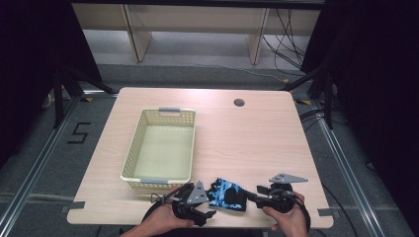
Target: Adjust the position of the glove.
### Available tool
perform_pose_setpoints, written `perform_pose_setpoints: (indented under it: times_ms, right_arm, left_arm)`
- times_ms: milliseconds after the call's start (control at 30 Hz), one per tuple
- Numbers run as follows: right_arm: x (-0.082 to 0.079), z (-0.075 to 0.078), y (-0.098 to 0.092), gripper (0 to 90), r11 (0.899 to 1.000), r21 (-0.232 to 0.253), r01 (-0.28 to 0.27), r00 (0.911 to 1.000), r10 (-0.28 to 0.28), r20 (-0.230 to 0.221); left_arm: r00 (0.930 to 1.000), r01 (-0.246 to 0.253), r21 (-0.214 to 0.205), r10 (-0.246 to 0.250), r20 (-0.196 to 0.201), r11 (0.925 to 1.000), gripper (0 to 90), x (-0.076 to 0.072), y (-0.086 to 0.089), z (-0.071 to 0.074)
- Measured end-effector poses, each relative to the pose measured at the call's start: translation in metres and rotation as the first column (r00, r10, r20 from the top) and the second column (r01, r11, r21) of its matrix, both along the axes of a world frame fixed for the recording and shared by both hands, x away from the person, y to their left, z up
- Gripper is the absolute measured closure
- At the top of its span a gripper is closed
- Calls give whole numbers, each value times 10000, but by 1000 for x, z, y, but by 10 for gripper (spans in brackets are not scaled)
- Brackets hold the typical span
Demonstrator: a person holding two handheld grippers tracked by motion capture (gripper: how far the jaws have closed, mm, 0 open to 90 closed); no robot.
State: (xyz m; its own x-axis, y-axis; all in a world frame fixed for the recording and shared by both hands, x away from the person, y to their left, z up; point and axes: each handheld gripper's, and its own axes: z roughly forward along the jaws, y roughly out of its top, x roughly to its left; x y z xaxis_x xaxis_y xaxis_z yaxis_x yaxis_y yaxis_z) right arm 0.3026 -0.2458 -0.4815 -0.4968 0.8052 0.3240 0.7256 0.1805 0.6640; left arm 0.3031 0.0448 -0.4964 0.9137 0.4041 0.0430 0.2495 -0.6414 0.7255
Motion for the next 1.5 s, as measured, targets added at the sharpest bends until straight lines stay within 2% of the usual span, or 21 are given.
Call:
perform_pose_setpoints:
  times_ms: [167,200,267,400,433,533,567,600,633,733,800,967,1067,1167,1200,1267,1300,1333,1433,1467,1500]
  right_arm:
    - [3,-4,-6,491,9998,-153,-111,9998,114,192]
    - [0,-2,-4,491,9999,16,143,9997,-142,-219]
    - [2,-4,-6,492,9998,-125,-144,9997,146,182]
    - [2,-5,-5,502,9998,-3,-181,9997,181,149]
    - [1,-4,-5,507,9999,-82,-111,9999,111,48]
    - [1,-7,-5,527,9997,-178,161,9995,-165,-267]
    - [1,-8,-7,533,9998,-206,66,9999,-68,-107]
    - [0,-10,-5,535,9998,152,144,9991,-138,-392]
    - [1,-11,-6,539,10000,-55,36,9996,-37,-297]
    - [0,-14,-3,543,10000,66,34,9983,-30,-584]
    - [0,-16,0,542,9998,208,63,9985,-52,-542]
    - [1,-20,3,532,9973,673,280,9974,-233,-687]
    - [1,-24,5,534,9981,425,436,9949,-395,-926]
    - [3,-29,10,567,9949,884,491,9947,-407,-946]
    - [2,-27,12,574,9949,806,610,9923,-517,-1130]
    - [3,-28,12,641,9983,473,344,9957,-302,-876]
    - [4,-30,13,663,9976,688,86,9971,-33,-762]
    - [3,-29,13,687,9985,515,186,9959,-139,-897]
    - [4,-30,10,814,9991,430,52,9981,-25,-624]
    - [2,-29,10,833,9964,842,67,9963,6,-858]
    - [4,-32,6,862,9957,918,-112,9979,170,-624]
  left_arm:
    - [9996,209,122,-211,162,9997,277,8,-5,2]
    - [9998,188,184,-188,-29,9997,267,9,-7,1]
    - [9993,370,369,-366,-99,9986,250,12,-10,-1]
    - [9980,634,620,-636,27,9961,221,16,-15,-1]
    - [9989,468,480,-468,-17,9977,206,15,-17,-1]
    - [9956,892,1057,-918,198,9904,188,20,-18,0]
    - [9978,628,862,-642,134,9943,188,20,-20,-2]
    - [9967,796,967,-808,85,9921,185,20,-20,-2]
    - [9970,769,971,-778,56,9923,185,21,-21,-3]
    - [9967,806,1369,-806,-57,9873,190,24,-25,-6]
    - [9975,703,1371,-691,-132,9881,217,24,-27,-9]
    - [9944,558,1098,-453,-959,9924,303,27,-25,-10]
    - [9948,734,1091,-650,-785,9913,401,28,-23,-8]
    - [9945,819,947,-752,-728,9921,502,26,-23,-9]
    - [9943,830,915,-764,-741,9923,523,24,-23,-9]
    - [9941,867,857,-806,-727,9925,580,22,-23,-9]
    - [9950,890,910,-844,-534,9919,605,21,-22,-9]
    - [9959,813,833,-777,-457,9932,637,19,-23,-10]
    - [9961,883,1016,-883,-41,9909,690,16,-25,-9]
    - [9963,818,969,-840,180,9919,699,13,-27,-9]
    - [9979,621,735,-634,163,9954,708,11,-28,-11]
